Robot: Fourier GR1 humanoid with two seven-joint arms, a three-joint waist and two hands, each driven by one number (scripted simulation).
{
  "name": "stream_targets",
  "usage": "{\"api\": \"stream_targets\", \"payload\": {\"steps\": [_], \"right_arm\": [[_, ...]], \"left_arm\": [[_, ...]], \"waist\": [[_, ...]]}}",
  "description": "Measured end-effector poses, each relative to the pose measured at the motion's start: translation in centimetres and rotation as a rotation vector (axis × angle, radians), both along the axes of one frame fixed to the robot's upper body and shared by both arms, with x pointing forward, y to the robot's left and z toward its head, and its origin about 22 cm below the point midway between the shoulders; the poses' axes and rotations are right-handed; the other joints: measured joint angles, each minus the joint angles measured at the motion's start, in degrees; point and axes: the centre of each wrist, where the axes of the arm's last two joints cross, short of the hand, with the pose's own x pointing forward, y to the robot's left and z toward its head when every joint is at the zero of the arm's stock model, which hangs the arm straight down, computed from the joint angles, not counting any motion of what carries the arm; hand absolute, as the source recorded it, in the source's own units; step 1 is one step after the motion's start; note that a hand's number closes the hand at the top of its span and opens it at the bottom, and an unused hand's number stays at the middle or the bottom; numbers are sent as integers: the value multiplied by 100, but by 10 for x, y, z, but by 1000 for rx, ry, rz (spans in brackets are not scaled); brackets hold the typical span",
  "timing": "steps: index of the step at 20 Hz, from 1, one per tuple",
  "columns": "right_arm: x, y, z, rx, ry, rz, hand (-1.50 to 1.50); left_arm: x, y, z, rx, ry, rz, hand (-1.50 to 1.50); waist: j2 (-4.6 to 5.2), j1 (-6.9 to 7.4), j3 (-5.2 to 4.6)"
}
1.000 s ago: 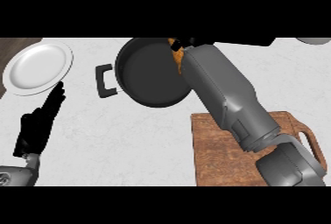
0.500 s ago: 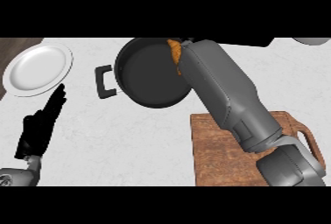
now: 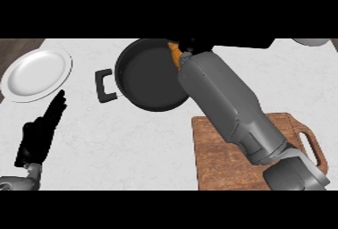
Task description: Pick the croissant from the cutting board and place it in the pot
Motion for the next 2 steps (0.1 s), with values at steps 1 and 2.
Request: {"api": "stream_targets", "payload": {"steps": [1,2], "right_arm": [[-3,2,-3,11,-6,10,-150],[-7,4,-5,19,-9,23,-150]], "left_arm": [[1,3,2,2,2,9,0],[1,5,0,1,5,18,0]], "waist": [[-13,-49,0],[-28,-101,0]]}}
